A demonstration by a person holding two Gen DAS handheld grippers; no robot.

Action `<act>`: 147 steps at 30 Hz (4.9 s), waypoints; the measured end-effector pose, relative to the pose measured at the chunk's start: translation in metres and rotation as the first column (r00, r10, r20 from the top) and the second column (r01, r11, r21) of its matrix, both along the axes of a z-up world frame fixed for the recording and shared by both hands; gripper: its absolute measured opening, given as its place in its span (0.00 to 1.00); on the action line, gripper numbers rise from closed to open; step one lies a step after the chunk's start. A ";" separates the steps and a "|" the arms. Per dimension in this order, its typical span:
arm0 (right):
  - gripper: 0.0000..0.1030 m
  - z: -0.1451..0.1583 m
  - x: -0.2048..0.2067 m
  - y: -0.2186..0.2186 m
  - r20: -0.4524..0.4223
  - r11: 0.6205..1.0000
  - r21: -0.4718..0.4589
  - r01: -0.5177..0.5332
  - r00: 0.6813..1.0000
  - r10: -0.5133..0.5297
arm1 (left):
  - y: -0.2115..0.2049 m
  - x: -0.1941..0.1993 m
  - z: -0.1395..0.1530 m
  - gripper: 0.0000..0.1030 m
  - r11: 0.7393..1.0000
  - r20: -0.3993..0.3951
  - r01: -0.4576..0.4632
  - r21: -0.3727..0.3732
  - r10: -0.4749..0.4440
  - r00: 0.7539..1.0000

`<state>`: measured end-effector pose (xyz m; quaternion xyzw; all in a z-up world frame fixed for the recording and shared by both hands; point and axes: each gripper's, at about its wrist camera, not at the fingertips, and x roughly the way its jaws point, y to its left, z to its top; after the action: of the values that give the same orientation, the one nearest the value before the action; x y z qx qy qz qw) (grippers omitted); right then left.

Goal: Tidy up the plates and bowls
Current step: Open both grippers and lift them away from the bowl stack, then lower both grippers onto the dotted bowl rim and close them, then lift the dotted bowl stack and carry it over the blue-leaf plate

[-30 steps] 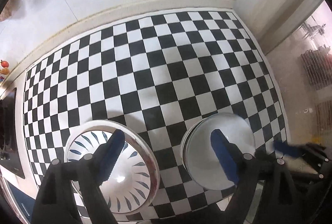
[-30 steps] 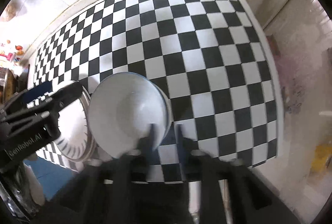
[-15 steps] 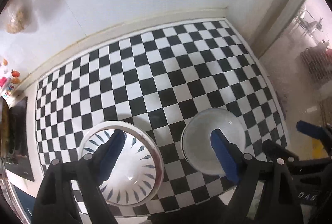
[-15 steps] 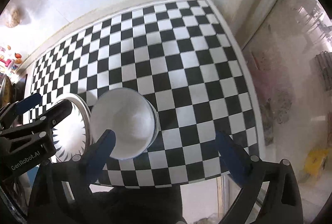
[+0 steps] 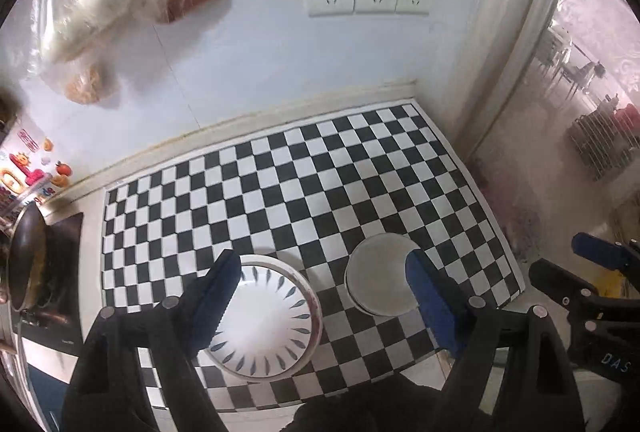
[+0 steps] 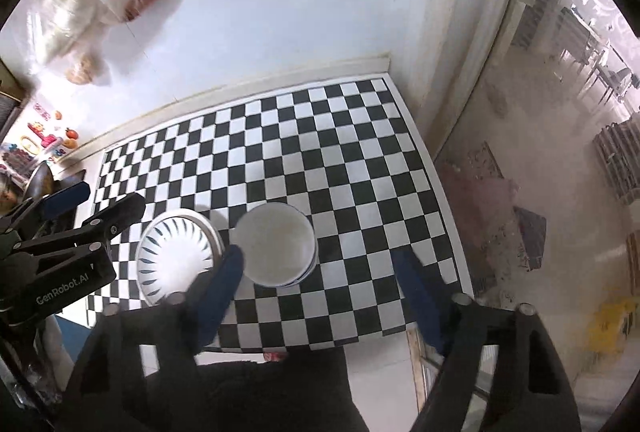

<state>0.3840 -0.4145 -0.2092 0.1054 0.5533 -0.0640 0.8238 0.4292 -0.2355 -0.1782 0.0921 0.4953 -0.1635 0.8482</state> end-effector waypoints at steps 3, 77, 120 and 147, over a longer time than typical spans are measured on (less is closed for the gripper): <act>0.71 0.015 -0.006 0.007 0.011 1.000 -0.026 -0.010 1.000 0.011 | 0.000 -0.007 0.009 0.76 0.999 -0.005 0.021 0.025 -0.021 1.000; 0.71 -0.237 0.072 -0.035 -0.406 0.961 0.237 0.141 0.913 -0.033 | -0.054 0.100 -0.199 0.76 0.993 -0.502 0.093 0.068 -0.047 0.864; 0.60 -0.367 0.087 -0.017 -0.429 0.682 0.685 0.256 0.898 0.094 | -0.062 0.115 -0.278 0.61 0.983 -0.683 0.025 -0.181 -0.144 0.716; 0.59 -0.282 0.130 0.119 -0.327 0.678 0.734 0.041 0.896 0.300 | 0.075 0.114 -0.192 0.59 0.979 -0.580 -0.142 -0.149 0.030 0.814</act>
<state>0.5145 -0.2951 -0.4917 0.3652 0.7031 0.1986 0.5770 0.5428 -0.1605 -0.3697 -0.0634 0.7140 -0.1904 0.6708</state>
